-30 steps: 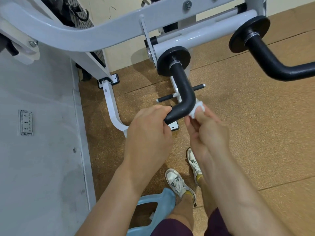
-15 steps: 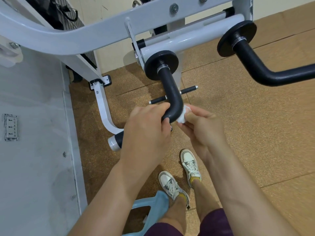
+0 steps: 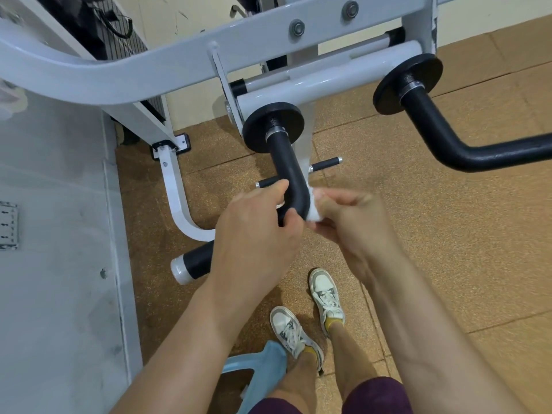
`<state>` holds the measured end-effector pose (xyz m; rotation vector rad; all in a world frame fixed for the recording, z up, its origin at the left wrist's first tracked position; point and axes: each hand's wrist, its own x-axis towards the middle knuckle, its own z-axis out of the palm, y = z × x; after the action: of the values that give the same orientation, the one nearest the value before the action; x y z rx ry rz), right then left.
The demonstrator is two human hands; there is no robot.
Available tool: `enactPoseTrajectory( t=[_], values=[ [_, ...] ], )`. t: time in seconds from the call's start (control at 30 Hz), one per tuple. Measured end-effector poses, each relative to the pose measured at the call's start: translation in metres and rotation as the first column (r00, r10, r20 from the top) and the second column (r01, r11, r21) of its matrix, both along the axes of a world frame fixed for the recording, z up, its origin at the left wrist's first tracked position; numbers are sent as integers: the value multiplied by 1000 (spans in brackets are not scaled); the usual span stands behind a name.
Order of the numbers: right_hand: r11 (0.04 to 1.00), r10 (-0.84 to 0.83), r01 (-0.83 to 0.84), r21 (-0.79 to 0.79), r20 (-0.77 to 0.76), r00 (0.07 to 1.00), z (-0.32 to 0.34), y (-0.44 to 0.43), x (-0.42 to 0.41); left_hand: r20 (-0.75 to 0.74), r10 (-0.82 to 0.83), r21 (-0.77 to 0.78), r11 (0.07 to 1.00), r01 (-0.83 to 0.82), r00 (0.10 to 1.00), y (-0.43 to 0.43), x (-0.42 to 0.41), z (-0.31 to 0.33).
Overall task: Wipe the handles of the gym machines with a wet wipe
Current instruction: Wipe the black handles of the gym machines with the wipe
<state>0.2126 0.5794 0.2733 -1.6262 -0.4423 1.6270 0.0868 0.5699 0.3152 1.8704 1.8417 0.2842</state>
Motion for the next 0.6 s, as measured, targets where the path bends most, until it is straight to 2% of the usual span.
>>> enactPoseTrajectory(
  t=[0.1,0.27,0.43,0.6],
  values=[
    [1000,28,-28,3,8,1000,2,1,2,11,22,-21,1000,-22,1000,3,1,-2],
    [998,31,-38,50,122,992,-6,51,-12,15,32,-24,999,-32,999,8,3,-2],
    [986,97,-126,105,249,964,-3,27,-5,23,53,-41,998,-52,998,12,3,-1],
    [996,28,-48,70,259,965,-6,73,-19,33,99,-80,992,-96,995,23,4,-3]
  ],
)
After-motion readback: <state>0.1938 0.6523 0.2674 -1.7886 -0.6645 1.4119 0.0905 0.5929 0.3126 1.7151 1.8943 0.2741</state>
